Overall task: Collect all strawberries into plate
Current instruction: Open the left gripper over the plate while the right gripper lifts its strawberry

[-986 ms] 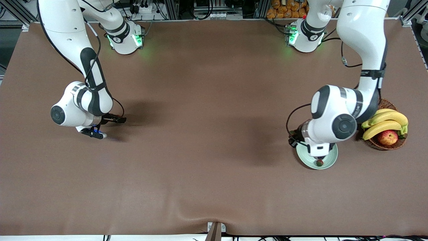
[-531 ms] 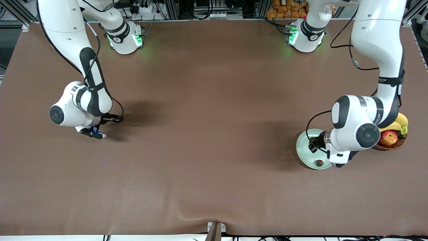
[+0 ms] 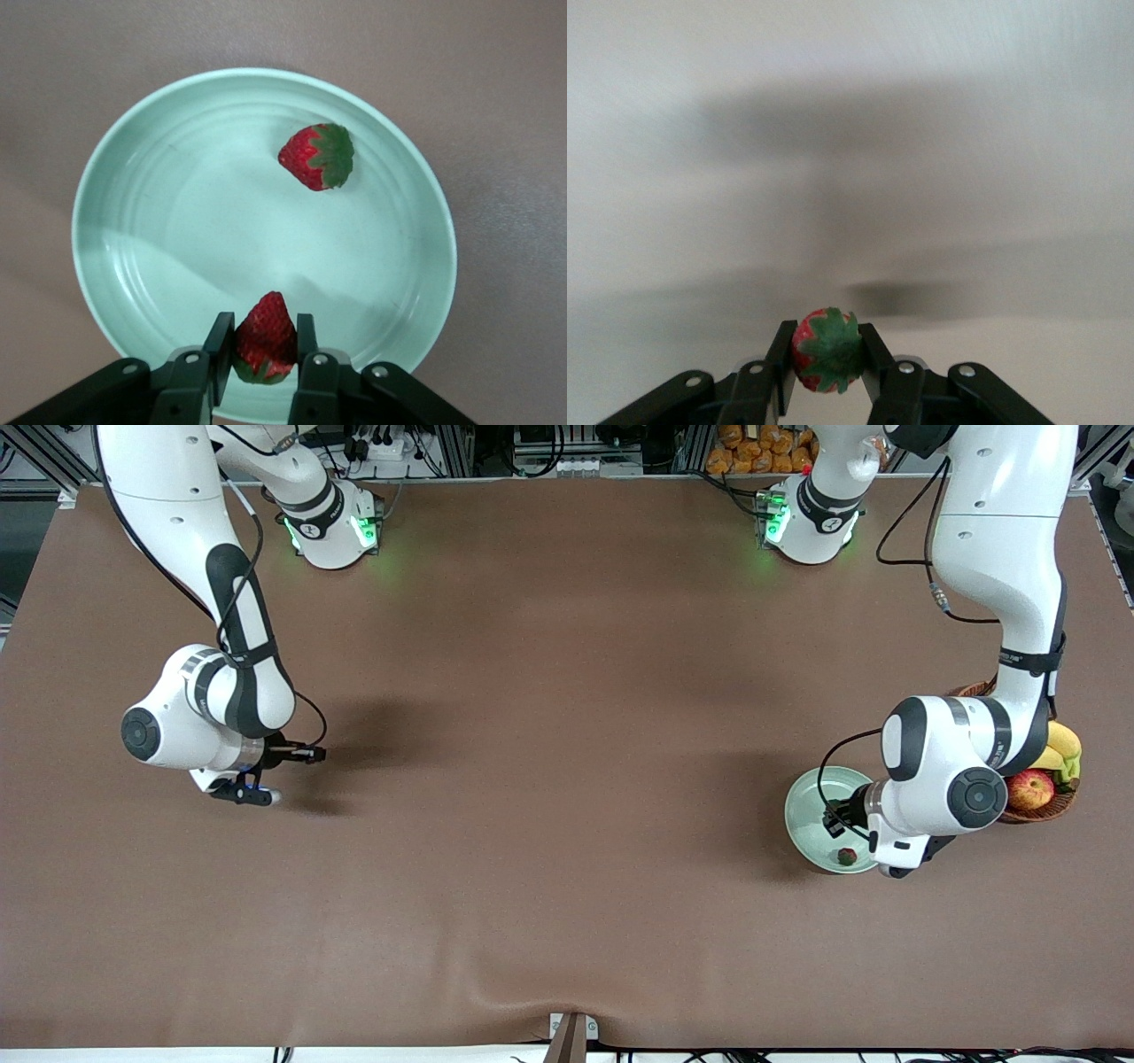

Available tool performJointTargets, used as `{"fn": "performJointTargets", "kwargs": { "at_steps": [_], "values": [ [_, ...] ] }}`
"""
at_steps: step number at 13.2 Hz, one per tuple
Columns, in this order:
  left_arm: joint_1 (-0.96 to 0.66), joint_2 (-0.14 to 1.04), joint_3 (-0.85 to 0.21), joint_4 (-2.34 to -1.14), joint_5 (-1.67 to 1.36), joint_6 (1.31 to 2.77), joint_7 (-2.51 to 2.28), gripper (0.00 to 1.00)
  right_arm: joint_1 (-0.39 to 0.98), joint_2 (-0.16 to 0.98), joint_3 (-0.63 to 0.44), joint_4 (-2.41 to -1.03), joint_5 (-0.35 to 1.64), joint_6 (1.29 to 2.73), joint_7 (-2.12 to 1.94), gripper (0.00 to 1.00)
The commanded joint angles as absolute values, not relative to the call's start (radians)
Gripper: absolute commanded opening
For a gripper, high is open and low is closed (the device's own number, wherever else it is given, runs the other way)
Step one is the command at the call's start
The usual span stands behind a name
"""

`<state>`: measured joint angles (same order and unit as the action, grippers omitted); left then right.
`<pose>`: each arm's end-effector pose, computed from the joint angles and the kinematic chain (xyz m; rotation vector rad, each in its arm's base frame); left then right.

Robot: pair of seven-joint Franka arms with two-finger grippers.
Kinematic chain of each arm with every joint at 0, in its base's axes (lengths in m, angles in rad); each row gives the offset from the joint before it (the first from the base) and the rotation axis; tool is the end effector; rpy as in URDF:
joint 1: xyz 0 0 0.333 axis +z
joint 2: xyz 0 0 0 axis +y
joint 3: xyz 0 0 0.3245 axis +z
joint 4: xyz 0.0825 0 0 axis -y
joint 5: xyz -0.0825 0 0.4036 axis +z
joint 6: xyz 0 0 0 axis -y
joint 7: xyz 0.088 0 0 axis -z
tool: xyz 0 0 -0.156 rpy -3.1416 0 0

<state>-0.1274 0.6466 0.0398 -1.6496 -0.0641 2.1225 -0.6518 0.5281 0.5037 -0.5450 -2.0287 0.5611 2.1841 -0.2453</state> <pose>0.6747 -0.0663 0.1677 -2.9564 -0.9090 0.2650 0.5784 0.0195 0.1552 -2.9372 0.1954 0.3051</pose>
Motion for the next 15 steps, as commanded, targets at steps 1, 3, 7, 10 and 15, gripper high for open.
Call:
{"fn": "performJointTargets", "kwargs": {
  "at_steps": [1,3,7,10,15],
  "values": [
    [-0.123,0.661,0.035,-1.637,-0.055,2.137,-0.64,0.6,0.577,0.508,-0.538,-1.915,0.578,2.181,-0.249,0.11],
    [-0.12,0.649,0.035,-1.637,-0.057,2.135,-0.606,0.94,0.606,0.532,-0.511,-1.84,0.601,2.184,-0.247,0.1],
    [-0.114,0.609,0.034,-1.637,-0.06,2.114,-0.589,1.0,0.609,0.638,-0.384,-1.642,0.716,2.209,-0.224,0.06],
    [-0.113,0.577,0.031,-1.635,-0.104,2.074,-0.589,1.0,0.639,0.722,-0.312,-1.525,0.742,2.275,-0.148,0.06],
    [-0.13,0.525,0.017,-1.583,-0.155,1.952,-0.603,1.0,0.829,0.804,-0.296,-1.488,0.736,2.48,0.095,0.06]
  ]
}}
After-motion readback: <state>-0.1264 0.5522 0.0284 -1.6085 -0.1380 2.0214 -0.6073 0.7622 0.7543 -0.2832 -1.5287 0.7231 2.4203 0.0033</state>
